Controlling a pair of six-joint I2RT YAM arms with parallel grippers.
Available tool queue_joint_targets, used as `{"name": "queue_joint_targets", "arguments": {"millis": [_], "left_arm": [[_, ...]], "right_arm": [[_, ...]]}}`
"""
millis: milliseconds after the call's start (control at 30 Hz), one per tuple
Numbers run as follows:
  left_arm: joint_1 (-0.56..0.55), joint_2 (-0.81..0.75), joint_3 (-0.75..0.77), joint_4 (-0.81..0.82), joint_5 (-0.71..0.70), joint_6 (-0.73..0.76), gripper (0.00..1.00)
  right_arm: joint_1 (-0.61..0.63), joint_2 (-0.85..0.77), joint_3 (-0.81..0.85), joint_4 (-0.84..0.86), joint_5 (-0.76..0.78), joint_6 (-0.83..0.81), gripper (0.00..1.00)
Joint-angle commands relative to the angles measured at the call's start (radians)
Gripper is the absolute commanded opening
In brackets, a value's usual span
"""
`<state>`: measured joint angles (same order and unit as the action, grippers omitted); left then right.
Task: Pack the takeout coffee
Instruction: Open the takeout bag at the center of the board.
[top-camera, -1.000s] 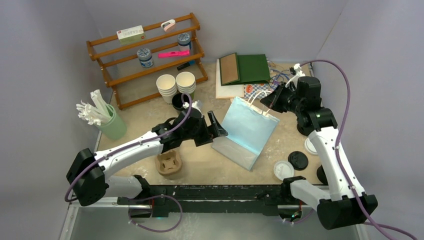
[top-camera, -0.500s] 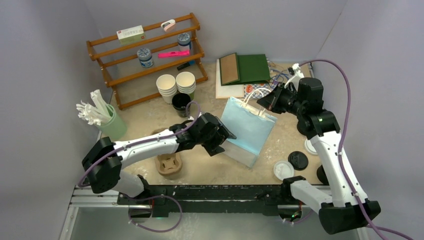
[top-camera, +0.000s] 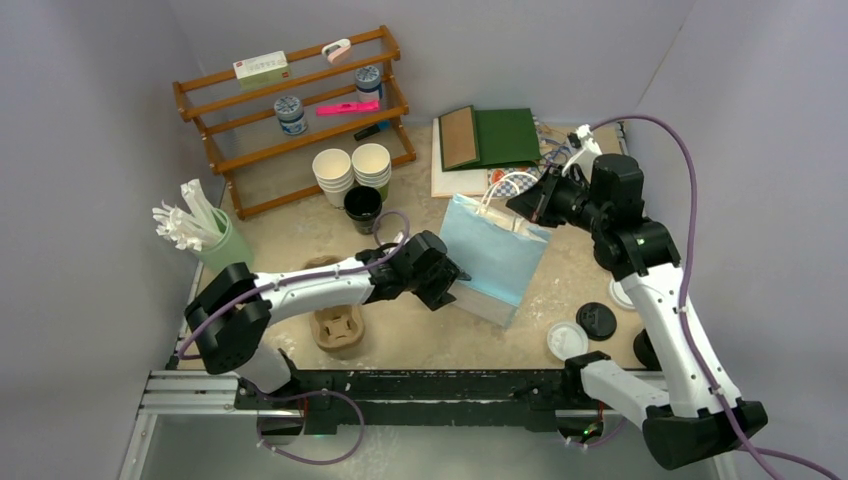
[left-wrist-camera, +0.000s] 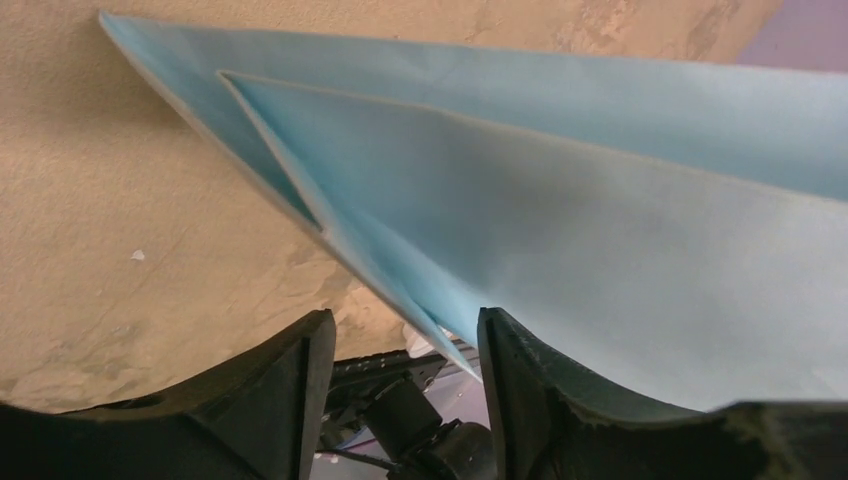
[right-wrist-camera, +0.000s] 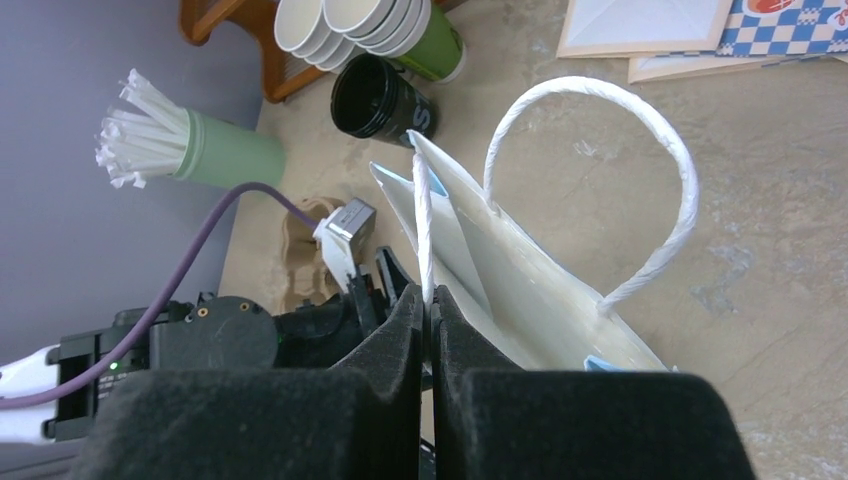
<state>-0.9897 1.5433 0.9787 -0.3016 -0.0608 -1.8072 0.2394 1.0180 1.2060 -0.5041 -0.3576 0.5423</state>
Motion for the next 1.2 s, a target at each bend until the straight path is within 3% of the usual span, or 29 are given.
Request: {"name": "queue_joint_targets", "arguments": {"millis": [0, 167, 267, 467, 600, 667, 800, 867, 933, 967, 1167], "left_arm": [[-0.001, 0.037, 0.008, 0.084, -0.010, -0.018, 0.52], [-0.001, 0.030, 0.000, 0.056, -0.013, 0.005, 0.20], [0.011, 0.003, -0.017, 0.036, -0.026, 0.069, 0.00], [0.121, -0.071, -0.080, 0.035, 0.012, 0.351, 0.00], [0.175, -0.073, -0.073, 0.032, 0.044, 0.614, 0.00], [0.189, -0.055, -0.046, 0.009, 0.056, 0.726, 0.00], [0.196, -0.004, 0.023, -0.027, 0.081, 0.932, 0.00], [0.203, 0.028, 0.094, -0.077, 0.102, 1.017, 0.00], [0.203, 0.059, 0.174, -0.143, 0.108, 1.064, 0.00], [0.202, 0.076, 0.215, -0.188, 0.103, 1.075, 0.00], [0.202, 0.152, 0.371, -0.359, 0.124, 1.080, 0.00]], "right_arm": [[0.033, -0.023, 0.047, -0.022, -0.002, -0.021, 0.00], [0.051, -0.025, 0.054, -0.057, 0.061, -0.023, 0.00], [0.051, -0.020, 0.086, -0.114, 0.181, -0.032, 0.00], [0.051, -0.024, 0.137, -0.220, 0.484, -0.046, 0.00], [0.051, -0.012, 0.138, -0.263, 0.529, -0.066, 0.05], [0.051, -0.008, 0.147, -0.271, 0.498, -0.085, 0.17], [0.051, -0.011, 0.173, -0.274, 0.424, -0.118, 0.19], [0.051, -0.010, 0.188, -0.255, 0.322, -0.148, 0.34], [0.052, -0.017, 0.197, -0.214, 0.180, -0.166, 0.54], [0.052, -0.023, 0.198, -0.196, 0.140, -0.169, 0.58], [0.063, -0.001, 0.220, -0.165, -0.149, -0.189, 0.50]]}}
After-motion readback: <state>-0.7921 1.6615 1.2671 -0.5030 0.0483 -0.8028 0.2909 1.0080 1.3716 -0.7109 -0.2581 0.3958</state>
